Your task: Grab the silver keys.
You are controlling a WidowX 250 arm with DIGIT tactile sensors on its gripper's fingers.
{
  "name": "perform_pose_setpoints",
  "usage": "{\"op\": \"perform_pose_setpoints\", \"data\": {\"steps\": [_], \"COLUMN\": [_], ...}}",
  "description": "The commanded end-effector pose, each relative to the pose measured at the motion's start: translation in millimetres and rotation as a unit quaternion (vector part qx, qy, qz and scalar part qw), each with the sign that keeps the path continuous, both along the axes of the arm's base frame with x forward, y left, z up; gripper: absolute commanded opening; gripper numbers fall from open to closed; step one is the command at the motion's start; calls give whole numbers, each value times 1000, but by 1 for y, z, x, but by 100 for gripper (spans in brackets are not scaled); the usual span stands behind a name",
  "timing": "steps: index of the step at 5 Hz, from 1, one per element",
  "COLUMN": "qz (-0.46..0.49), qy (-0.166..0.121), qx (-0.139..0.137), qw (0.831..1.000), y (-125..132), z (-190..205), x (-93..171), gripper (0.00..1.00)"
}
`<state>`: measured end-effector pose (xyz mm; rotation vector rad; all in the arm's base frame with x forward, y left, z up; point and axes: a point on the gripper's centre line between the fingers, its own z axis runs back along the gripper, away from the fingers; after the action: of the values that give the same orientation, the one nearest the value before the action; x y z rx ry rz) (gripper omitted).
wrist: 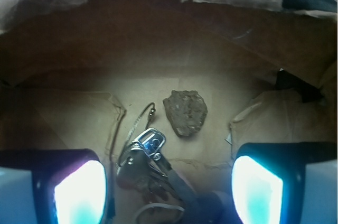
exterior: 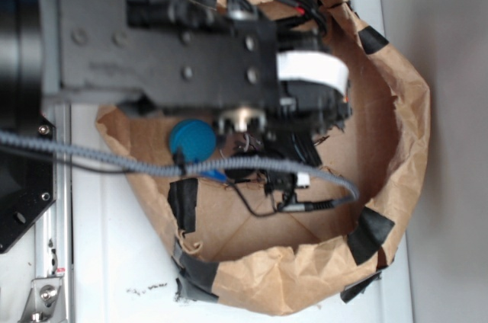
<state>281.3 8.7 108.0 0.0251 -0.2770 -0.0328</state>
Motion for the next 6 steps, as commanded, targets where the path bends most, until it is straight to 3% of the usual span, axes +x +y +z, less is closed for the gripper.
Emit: {"op": "perform_pose_setpoints", "data": {"steps": [1,3,5,6], "qz": [-20,-22,-12,-6], "qy": [0,-7,9,20], "qx": [22,44,33,14], "qw": [1000,999,999,1000], "y": [1,-19,-19,-24], "z": [-3,-25,-20,-11], "x": [0,-1,4,3], "gripper": [100,100,100,100]}}
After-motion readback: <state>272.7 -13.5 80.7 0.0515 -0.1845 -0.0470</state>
